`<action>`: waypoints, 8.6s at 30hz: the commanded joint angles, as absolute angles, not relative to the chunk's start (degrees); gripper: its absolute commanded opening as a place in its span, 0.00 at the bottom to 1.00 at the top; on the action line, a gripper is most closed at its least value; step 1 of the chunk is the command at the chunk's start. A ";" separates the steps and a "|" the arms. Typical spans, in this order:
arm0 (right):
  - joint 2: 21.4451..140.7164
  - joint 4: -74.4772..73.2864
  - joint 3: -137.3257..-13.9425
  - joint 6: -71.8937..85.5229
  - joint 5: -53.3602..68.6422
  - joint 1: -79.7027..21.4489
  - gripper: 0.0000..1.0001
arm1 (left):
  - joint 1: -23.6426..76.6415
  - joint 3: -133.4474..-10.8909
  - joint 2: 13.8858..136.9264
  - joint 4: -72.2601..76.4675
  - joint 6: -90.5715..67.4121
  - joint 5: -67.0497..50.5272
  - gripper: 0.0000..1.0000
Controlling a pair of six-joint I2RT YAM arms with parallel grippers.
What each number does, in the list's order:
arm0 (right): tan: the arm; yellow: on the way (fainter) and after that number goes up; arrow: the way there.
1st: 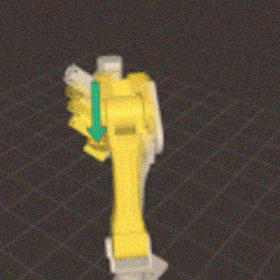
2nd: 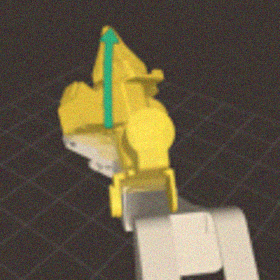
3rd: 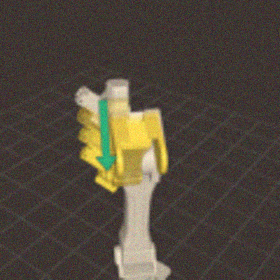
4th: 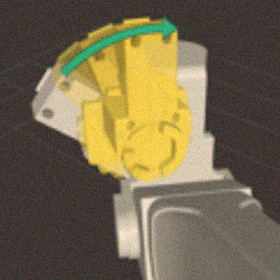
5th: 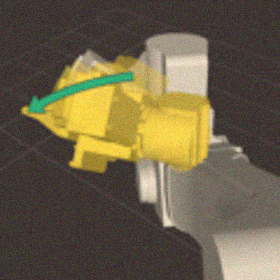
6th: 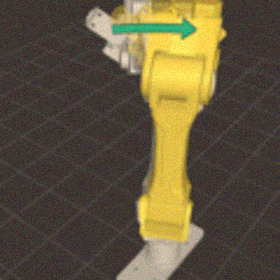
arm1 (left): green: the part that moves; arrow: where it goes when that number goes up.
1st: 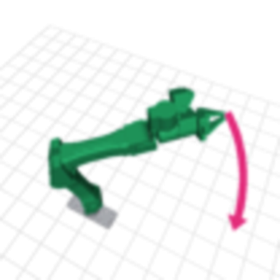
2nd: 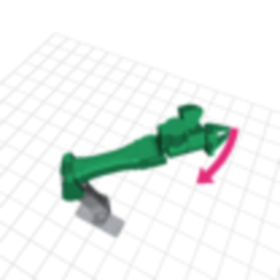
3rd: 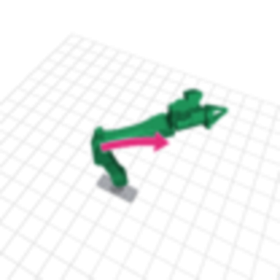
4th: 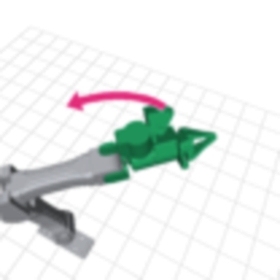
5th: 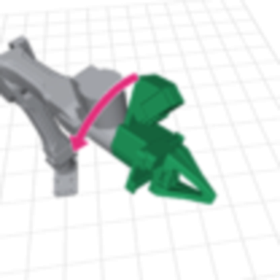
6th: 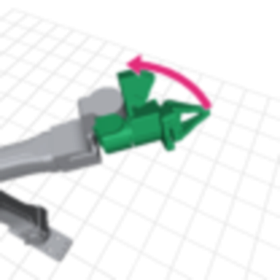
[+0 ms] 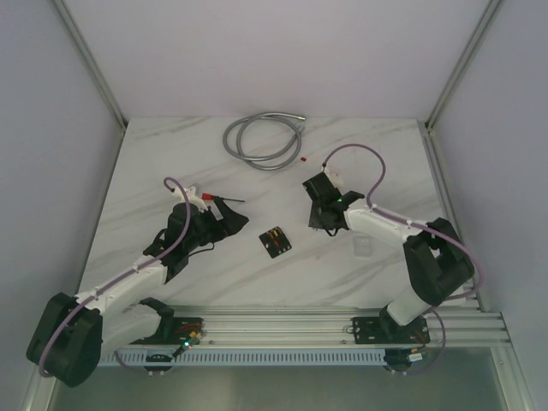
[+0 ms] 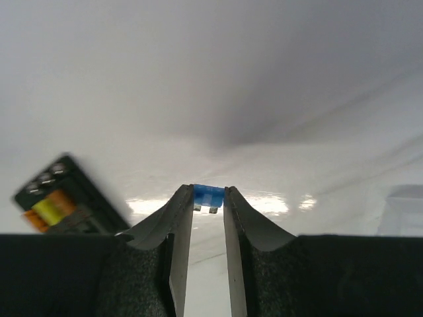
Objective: Snap on the fuse box
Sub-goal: Pick up the fuse from the center of the board, then install the fuse at the fuse box base.
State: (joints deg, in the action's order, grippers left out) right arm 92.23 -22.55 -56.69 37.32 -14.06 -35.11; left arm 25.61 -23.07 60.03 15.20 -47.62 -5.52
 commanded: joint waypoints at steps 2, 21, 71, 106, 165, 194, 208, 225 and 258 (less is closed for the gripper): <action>86.61 -17.77 -57.68 39.72 -13.76 -37.84 0.24 | 28.61 -22.37 59.05 23.10 -48.28 -6.60 0.93; 78.82 -8.69 -58.18 47.60 -12.07 -44.68 0.25 | 43.92 -28.39 67.98 41.02 -43.05 4.35 0.55; 68.68 3.63 -50.23 34.76 4.48 -39.14 0.52 | 43.85 -31.48 69.23 33.69 -33.00 1.66 0.00; 64.27 10.29 -50.45 12.39 57.63 -28.76 0.42 | 40.12 -34.68 61.30 39.58 -30.64 -33.80 0.00; 90.14 -6.53 -53.70 16.38 -17.20 -56.20 0.00 | 33.49 -24.27 55.78 10.42 -45.41 9.87 1.00; 97.03 -6.47 -55.93 18.08 -18.14 -56.56 0.00 | 32.43 -24.24 56.29 9.56 -47.02 9.47 1.00; 96.15 -11.82 -56.75 18.63 -23.57 -57.10 0.12 | 32.43 -24.09 55.99 9.41 -47.28 9.50 1.00; 91.45 -12.42 -58.60 18.27 -18.50 -56.20 0.37 | 32.43 -23.85 54.70 9.04 -47.29 9.71 1.00; 100.76 -22.44 -65.02 18.38 -10.79 -53.00 0.01 | 32.24 -24.36 55.81 9.05 -47.02 9.48 1.00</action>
